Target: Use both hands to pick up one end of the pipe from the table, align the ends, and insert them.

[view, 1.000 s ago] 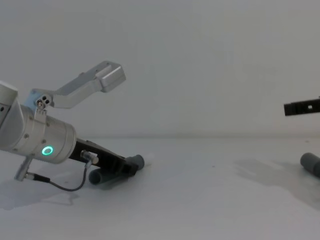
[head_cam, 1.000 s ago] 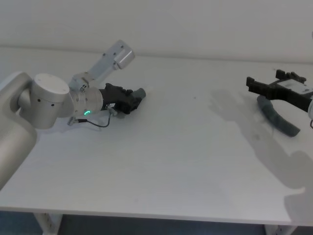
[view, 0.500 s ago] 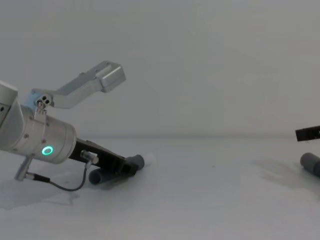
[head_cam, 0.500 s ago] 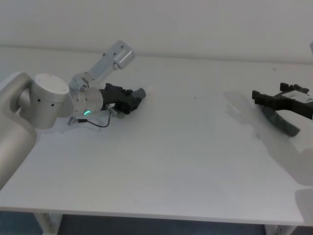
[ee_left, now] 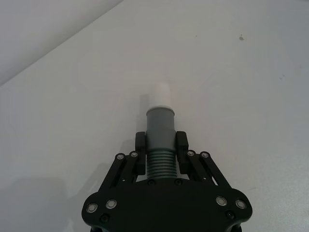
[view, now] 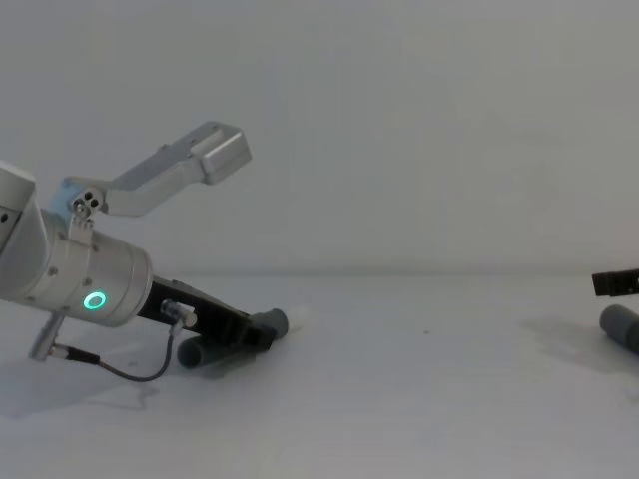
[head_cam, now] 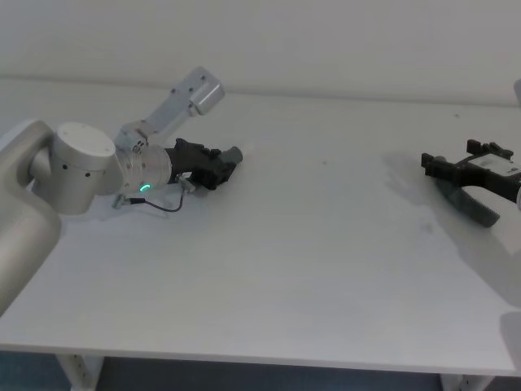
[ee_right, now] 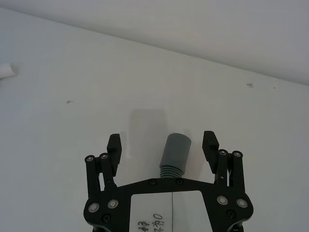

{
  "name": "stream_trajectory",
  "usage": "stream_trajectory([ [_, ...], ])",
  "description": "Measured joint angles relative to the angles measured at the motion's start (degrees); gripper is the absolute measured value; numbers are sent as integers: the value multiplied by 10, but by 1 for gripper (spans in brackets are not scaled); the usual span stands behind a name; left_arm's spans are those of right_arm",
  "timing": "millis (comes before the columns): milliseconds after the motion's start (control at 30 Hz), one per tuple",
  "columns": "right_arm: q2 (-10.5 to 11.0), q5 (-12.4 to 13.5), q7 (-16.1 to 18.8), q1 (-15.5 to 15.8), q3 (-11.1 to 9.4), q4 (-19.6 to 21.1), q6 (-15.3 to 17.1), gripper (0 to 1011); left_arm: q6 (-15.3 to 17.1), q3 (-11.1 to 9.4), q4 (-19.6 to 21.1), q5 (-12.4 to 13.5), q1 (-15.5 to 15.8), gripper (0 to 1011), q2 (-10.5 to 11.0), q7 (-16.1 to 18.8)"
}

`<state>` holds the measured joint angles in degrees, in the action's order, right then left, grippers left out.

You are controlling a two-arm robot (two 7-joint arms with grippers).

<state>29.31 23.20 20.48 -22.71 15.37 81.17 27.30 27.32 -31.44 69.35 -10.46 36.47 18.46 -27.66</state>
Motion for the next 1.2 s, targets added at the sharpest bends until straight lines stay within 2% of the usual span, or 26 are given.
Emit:
stream_trajectory([
  [333,0,-2,2,-5,5,-17,-5,1001,0,0,0,0,0,354,0,0],
  [1200,33,-5,34,-9,31,-14,35,1001,0,0,0,0,0,354,0,0],
])
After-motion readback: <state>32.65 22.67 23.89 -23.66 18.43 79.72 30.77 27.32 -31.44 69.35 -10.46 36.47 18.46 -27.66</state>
